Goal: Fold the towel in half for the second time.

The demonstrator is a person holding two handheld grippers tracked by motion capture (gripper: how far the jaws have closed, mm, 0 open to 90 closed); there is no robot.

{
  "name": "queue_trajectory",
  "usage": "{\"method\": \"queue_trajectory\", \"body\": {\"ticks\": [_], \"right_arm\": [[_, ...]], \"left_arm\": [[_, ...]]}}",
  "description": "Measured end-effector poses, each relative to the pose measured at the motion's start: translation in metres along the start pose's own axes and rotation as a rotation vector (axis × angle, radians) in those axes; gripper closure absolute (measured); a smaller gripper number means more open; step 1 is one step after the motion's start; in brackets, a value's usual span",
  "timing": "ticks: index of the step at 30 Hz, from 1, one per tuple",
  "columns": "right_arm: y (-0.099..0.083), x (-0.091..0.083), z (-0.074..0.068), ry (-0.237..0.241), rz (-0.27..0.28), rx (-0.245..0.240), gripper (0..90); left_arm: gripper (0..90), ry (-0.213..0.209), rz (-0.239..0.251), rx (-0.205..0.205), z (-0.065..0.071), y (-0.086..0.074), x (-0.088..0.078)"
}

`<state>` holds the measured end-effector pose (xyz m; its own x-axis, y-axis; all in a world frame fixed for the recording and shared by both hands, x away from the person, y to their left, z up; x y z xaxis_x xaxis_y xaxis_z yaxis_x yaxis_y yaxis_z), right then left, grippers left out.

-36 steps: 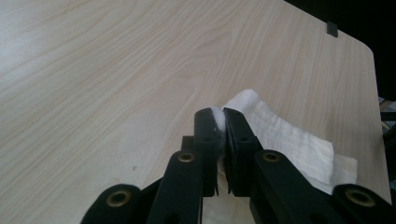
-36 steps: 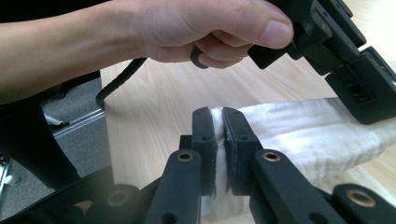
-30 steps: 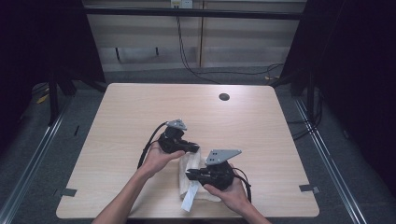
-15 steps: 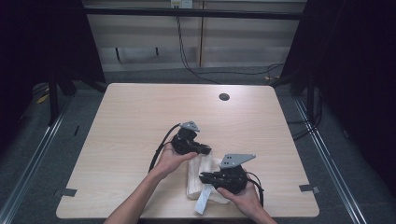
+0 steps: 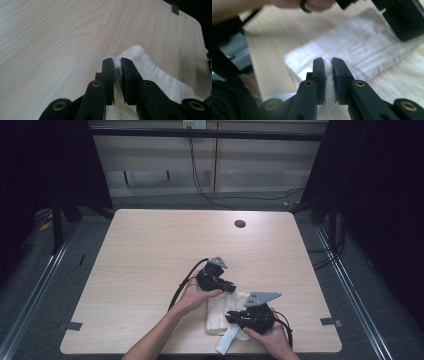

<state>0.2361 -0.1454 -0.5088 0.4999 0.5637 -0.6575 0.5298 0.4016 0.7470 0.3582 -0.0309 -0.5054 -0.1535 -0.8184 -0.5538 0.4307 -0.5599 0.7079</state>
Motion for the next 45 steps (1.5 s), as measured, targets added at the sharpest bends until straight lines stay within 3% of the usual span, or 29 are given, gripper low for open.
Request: {"method": "queue_trajectory", "body": {"ticks": [6,8,11,15,18,23,26,32,35,37,39,45], "right_arm": [[-0.007,-0.004,0.004,-0.02,-0.011,0.037,70.9],[-0.009,-0.005,0.006,-0.026,-0.009,0.046,64.8],[-0.012,-0.005,0.009,-0.044,-0.022,0.043,59.7],[-0.013,-0.003,0.014,-0.039,-0.025,0.052,52.3],[-0.013,-0.008,0.018,-0.068,-0.02,0.07,45.6],[-0.019,-0.019,0.027,-0.103,-0.015,0.115,39.5],[-0.022,-0.029,0.031,-0.121,0.007,0.146,39.3],[-0.019,-0.042,0.039,-0.167,0.042,0.149,44.9],[-0.013,-0.041,0.044,-0.155,0.052,0.152,50.3],[-0.008,-0.04,0.048,-0.109,0.066,0.166,50.8],[-0.005,-0.037,0.05,-0.105,0.077,0.189,48.5],[0.009,-0.04,0.06,-0.113,0.095,0.158,44.4]], "left_arm": [[70.6,-0.017,0.024,0.029,0.005,0.005,0.008],[70.6,-0.046,0.016,0.027,0.005,0.006,0.012],[68.7,-0.044,0.01,0.026,0.004,0.008,0.015],[65.5,-0.074,0.046,0.013,0.002,0.011,0.011],[64.1,-0.058,0.047,0.039,0.003,0.011,0.01],[60.6,-0.015,0.063,0.036,0.004,0.01,-0.001],[55.8,0.011,0.08,0.035,0.007,0.007,-0.01],[51.6,0.051,0.082,0.035,0.006,-0.003,-0.031],[50.7,0.07,0.087,0.034,0.006,-0.006,-0.044],[49.4,0.073,0.099,0.018,0.006,-0.007,-0.053],[48.2,0.099,0.07,-0.005,0.004,-0.009,-0.059],[40.2,0.146,0.073,-0.008,0.007,-0.024,-0.088]]}}
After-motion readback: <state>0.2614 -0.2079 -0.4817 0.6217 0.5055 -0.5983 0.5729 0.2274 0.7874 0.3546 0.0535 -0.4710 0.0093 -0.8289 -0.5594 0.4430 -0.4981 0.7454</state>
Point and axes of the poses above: each handheld gripper's, and its own axes: x roughly forward along the jaws, y roughly out of its top, z roughly to its right, the point moved 4 cm from there along x, roughly forward along the jaws, and after that the axes turned 11 degrees about -y, right-handed, at the moved point
